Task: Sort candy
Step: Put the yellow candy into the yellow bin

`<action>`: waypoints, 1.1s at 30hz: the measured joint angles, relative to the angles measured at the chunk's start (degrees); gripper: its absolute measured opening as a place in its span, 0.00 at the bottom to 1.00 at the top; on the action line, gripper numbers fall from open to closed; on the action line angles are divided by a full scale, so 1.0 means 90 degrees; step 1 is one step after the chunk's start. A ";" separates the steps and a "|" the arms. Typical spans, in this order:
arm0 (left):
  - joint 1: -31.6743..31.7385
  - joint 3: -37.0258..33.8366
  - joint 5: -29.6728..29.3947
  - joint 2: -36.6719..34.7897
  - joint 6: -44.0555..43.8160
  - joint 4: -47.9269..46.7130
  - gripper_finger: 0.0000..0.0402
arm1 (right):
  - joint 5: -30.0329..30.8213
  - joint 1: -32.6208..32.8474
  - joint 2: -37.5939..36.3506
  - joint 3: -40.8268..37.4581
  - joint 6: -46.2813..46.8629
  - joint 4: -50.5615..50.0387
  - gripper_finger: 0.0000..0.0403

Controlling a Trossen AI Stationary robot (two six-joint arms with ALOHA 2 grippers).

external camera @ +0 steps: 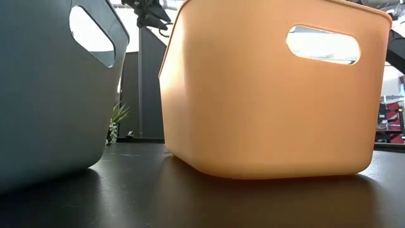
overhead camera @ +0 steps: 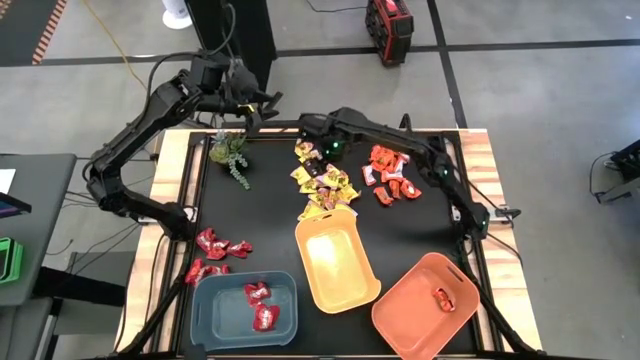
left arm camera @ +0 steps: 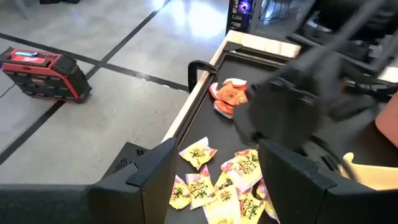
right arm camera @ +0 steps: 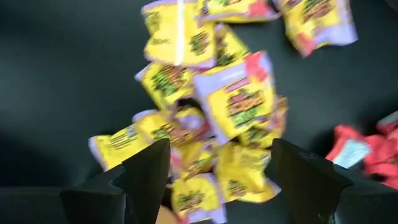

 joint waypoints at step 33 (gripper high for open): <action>0.1106 0.0000 0.0542 -0.0002 -0.0203 -0.0079 0.55 | -0.0011 0.0666 -0.0007 -0.2547 0.2471 0.1354 0.65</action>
